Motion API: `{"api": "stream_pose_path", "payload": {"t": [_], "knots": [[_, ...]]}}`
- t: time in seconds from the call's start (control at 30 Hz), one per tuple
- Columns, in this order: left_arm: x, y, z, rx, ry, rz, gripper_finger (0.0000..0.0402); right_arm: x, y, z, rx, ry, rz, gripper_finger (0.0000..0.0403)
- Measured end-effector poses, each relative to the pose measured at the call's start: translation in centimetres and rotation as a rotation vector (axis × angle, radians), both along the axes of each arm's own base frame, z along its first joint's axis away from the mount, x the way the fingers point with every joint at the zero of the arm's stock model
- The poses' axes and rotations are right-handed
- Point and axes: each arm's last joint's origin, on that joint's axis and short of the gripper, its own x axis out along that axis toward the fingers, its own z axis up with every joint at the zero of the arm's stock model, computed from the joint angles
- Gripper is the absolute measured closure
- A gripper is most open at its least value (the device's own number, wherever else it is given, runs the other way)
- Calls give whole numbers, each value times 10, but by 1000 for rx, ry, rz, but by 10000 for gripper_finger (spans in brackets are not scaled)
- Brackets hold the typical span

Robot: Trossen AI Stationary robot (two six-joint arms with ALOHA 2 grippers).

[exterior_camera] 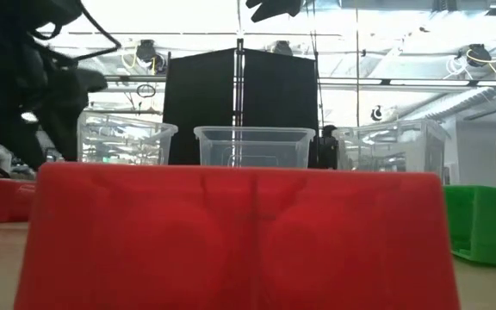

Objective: Sort blocks
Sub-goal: Put the red game piece into the left transparent bin

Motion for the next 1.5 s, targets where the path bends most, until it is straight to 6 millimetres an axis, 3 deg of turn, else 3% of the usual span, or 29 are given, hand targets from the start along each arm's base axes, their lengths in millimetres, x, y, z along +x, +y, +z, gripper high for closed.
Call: {"api": "stream_pose_path", "payload": {"t": [0.5,0.7,0.83,0.97,1.2,1.37,1.5], "knots": [[20,-19,-37,-52,107,42,192,-1,0,-1,-1,16,3,142],[23,-21,-42,-41,110,39,193,-2,0,-2,0,28,4,142],[22,-20,-41,-42,101,36,218,-2,1,-3,-6,41,10,142],[28,-22,-35,-27,60,5,250,-3,1,-3,-7,46,11,142],[38,-24,-23,31,-9,-17,251,-9,2,3,-21,34,20,142],[50,-22,4,125,-132,-43,252,-22,4,17,-58,-9,44,142],[57,-16,43,253,-277,-84,252,-40,9,41,-38,-138,124,142]]}}
